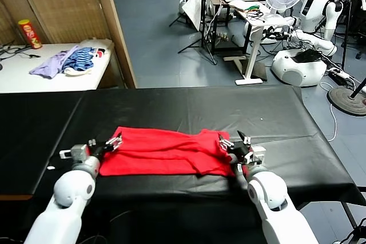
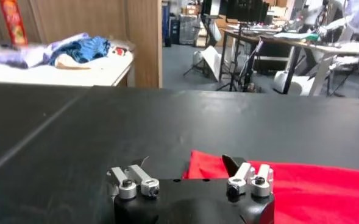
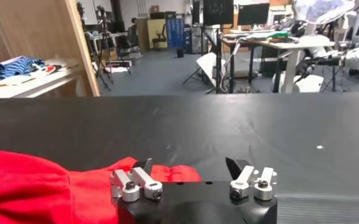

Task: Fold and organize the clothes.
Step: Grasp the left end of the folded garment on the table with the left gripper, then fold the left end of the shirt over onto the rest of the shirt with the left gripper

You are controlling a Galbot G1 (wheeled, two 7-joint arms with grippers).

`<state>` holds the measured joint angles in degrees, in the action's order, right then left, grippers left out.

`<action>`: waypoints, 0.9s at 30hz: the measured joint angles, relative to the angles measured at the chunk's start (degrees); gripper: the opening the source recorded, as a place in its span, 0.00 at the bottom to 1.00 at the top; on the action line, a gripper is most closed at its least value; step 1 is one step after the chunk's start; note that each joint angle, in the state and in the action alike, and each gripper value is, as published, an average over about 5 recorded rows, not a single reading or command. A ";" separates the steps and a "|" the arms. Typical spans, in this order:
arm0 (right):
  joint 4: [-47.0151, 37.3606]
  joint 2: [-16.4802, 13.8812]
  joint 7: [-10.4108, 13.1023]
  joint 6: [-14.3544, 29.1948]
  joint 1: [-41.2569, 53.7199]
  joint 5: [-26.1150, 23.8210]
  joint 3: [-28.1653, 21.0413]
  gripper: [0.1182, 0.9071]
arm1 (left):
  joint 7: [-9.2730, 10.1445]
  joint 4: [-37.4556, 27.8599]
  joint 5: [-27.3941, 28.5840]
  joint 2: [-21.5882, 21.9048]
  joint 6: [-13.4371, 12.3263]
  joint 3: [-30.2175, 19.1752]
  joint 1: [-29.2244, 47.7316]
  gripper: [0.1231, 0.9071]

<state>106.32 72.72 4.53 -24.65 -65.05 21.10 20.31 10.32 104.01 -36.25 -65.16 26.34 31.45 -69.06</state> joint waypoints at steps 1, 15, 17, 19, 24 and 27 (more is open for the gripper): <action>0.21 -0.03 -0.07 0.00 -0.05 0.01 0.00 0.86 | 0.05 0.31 -0.37 -0.23 0.07 0.22 -0.69 0.86; 2.00 -0.23 -0.79 0.24 -1.09 -0.34 0.58 0.86 | -1.33 0.20 5.06 -4.34 -2.09 0.39 -5.12 0.18; 2.20 -0.09 -0.77 0.23 -1.10 -0.42 0.62 0.86 | -1.55 0.32 6.56 -4.63 -2.52 0.19 -5.20 0.08; 2.58 0.01 -0.68 0.11 -1.19 -0.48 0.68 0.86 | -2.01 0.26 9.12 -4.54 -3.43 0.01 -5.22 0.04; 3.92 -0.19 -0.33 -0.66 -1.73 -0.50 1.12 0.86 | -2.57 -1.25 21.25 -2.10 -8.81 0.50 -5.68 0.04; 4.88 -0.25 -0.11 -1.07 -2.15 -0.50 1.27 0.86 | -1.81 -2.71 30.41 1.27 -11.74 1.90 -6.56 0.04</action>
<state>111.20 72.47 4.43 -25.72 -67.20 20.60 21.58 8.51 101.30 -5.85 -63.89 14.60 33.36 -75.62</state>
